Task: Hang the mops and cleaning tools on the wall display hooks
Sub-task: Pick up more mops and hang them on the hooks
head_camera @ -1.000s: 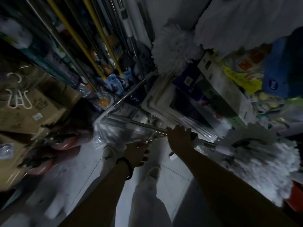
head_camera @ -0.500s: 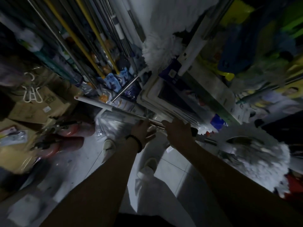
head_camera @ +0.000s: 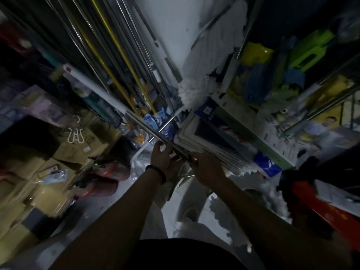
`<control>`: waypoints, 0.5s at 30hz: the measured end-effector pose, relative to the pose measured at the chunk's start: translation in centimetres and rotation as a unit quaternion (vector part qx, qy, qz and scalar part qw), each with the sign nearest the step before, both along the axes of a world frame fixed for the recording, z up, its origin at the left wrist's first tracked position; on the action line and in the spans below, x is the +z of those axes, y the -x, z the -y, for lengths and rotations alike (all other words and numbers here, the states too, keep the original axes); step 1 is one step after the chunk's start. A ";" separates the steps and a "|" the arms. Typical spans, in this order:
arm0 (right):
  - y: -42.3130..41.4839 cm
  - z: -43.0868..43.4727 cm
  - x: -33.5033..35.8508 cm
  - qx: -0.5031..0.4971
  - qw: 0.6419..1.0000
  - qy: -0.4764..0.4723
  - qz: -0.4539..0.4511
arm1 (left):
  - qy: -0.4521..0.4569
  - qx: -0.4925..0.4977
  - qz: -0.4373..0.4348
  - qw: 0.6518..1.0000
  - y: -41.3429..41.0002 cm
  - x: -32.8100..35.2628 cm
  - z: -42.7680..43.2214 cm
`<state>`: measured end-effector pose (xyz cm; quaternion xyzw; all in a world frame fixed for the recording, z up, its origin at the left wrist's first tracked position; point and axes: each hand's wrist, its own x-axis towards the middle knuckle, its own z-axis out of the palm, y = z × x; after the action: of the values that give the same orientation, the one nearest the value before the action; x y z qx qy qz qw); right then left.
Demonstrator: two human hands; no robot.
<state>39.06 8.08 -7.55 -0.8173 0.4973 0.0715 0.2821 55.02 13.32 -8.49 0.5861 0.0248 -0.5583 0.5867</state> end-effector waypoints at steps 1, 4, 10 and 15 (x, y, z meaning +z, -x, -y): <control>-0.4 0.2 0.7 -0.006 1.000 -0.012 0.019 | 0.008 -0.001 0.011 1.000 -0.3 0.6 -0.1; -2.4 0.9 3.6 -0.031 0.993 -0.038 0.106 | 0.018 -0.003 0.036 0.999 -0.9 2.9 -0.3; -7.9 3.2 11.0 -0.068 0.952 -0.026 0.297 | 0.079 -0.023 0.085 0.993 -0.9 7.6 0.7; -11.3 5.6 18.7 0.013 0.912 0.014 0.410 | 0.120 -0.059 0.075 0.988 -1.8 10.7 1.6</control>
<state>50.35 2.49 11.11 -0.7852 0.3279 -0.2729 0.4488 56.80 11.71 2.21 0.5521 -0.1207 -0.5457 0.6187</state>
